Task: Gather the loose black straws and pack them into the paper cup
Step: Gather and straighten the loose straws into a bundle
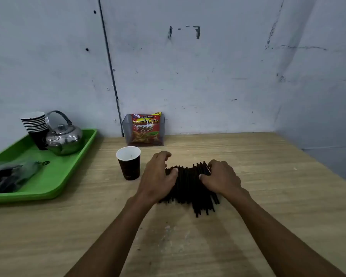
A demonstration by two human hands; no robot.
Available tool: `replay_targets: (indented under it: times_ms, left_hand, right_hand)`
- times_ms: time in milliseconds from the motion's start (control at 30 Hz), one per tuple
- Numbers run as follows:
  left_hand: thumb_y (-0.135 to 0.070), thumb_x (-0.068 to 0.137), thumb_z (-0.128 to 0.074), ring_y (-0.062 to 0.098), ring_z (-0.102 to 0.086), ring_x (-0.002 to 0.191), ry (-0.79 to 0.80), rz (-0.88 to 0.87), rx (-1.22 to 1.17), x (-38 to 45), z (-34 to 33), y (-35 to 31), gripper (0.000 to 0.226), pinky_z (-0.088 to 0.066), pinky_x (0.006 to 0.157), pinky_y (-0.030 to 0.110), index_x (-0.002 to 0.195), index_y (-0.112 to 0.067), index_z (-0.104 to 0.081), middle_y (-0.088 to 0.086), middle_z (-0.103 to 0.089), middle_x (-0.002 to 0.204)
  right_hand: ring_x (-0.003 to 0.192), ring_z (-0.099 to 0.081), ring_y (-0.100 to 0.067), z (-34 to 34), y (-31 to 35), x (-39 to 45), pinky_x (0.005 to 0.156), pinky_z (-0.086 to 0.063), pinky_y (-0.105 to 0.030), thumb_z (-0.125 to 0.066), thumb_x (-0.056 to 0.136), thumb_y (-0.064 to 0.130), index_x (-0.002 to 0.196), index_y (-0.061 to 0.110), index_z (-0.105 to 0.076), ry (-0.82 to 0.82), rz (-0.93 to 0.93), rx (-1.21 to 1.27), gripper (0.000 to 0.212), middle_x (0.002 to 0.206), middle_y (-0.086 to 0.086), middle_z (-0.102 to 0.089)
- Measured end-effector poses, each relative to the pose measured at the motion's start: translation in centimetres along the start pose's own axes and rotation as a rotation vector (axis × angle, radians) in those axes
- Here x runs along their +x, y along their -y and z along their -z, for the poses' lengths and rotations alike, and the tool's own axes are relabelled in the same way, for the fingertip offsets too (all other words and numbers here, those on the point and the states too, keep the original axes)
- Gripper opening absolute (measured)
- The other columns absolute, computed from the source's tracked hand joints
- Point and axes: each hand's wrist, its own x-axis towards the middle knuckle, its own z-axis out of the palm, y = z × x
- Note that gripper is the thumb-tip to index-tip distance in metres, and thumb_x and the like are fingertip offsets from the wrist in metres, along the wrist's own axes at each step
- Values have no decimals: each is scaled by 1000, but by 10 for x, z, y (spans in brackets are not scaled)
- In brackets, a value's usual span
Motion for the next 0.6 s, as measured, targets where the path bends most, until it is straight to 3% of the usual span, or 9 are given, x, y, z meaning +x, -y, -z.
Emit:
replay_targets:
  times_ms: [200, 333, 467, 600]
  left_hand:
    - [-17, 90, -65, 13, -60, 100, -121, 66, -80, 3, -21, 18, 39, -52, 82, 28, 128, -11, -57, 6, -63, 124]
    - [-13, 89, -66, 12, -61, 101, -214, 83, -123, 8, -29, 23, 37, -56, 85, 33, 125, -11, -60, 5, -65, 118]
    - [-11, 89, -66, 11, -61, 100, -265, 99, -149, 9, -33, 29, 34, -56, 82, 30, 123, -9, -62, 3, -65, 114]
    - [-10, 89, -66, 10, -63, 97, -292, 114, -143, 11, -33, 32, 32, -50, 71, 10, 120, -7, -64, 2, -67, 108]
  right_hand:
    - [124, -43, -34, -16, -15, 20, 94, -45, -44, -47, 96, 36, 132, 13, -49, -34, -61, 12, 42, 135, -14, -46]
    - [131, -40, -35, -26, -20, 31, 101, -37, -45, -40, 101, 30, 145, 18, -39, -45, 36, -25, 46, 143, -10, -48]
    - [108, -57, -31, -37, -29, 31, 87, -46, -41, -40, 99, 22, 112, 14, -65, -166, 104, -13, 29, 106, -6, -68]
    - [104, -65, -23, -33, -35, 34, 88, -53, -41, -44, 98, 12, 120, 15, -67, -218, 116, 143, 32, 112, -5, -71]
